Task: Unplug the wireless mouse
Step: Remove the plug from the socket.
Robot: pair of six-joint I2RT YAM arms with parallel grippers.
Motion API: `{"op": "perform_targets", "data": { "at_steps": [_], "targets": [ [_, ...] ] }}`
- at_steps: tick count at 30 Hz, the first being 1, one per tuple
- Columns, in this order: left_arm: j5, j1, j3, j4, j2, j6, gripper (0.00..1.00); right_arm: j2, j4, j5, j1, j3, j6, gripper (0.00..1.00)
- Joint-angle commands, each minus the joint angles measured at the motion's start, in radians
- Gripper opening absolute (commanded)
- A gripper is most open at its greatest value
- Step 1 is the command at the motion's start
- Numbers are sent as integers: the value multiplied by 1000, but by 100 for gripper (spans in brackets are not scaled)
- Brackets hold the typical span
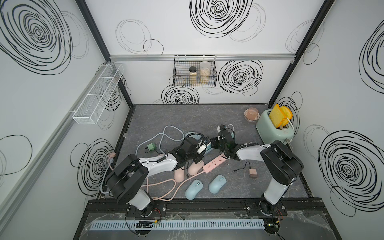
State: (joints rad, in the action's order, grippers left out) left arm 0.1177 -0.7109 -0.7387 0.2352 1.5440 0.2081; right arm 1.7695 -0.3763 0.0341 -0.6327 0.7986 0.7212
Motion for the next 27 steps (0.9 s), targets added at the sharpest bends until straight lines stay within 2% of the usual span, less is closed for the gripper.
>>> {"op": "perform_targets", "data": {
  "at_steps": [1, 2, 5, 7, 10, 14, 15, 19, 22, 27],
  "targets": [
    [304, 66, -104, 179, -1, -119, 0, 58, 265, -27, -18, -62, 3, 21],
    [352, 75, -136, 167, 15, -150, 0, 56, 265, -25, -18, -62, 3, 21],
    [382, 74, -182, 167, 28, -203, 0, 51, 262, -18, -18, -70, 3, 21],
    [319, 62, -173, 192, 16, -186, 0, 51, 257, -18, -18, -75, 3, 21],
    [150, -1, -170, 135, 15, -42, 0, 42, 272, -21, -15, -59, -4, 23],
    [81, -9, -135, 155, 28, -13, 0, -19, 309, -14, 3, -29, -28, 29],
    [90, 2, -113, 187, 22, -28, 0, -28, 323, -5, 2, -19, -39, 29],
    [279, 73, -111, 249, 30, -165, 0, -23, 321, 7, -17, -31, -48, 29],
    [255, 64, -124, 255, 21, -170, 0, 15, 281, 13, -45, -61, -37, 28],
    [279, 91, -51, 466, -26, -291, 0, 87, 240, 4, -55, -88, 5, 26]
  ]
}}
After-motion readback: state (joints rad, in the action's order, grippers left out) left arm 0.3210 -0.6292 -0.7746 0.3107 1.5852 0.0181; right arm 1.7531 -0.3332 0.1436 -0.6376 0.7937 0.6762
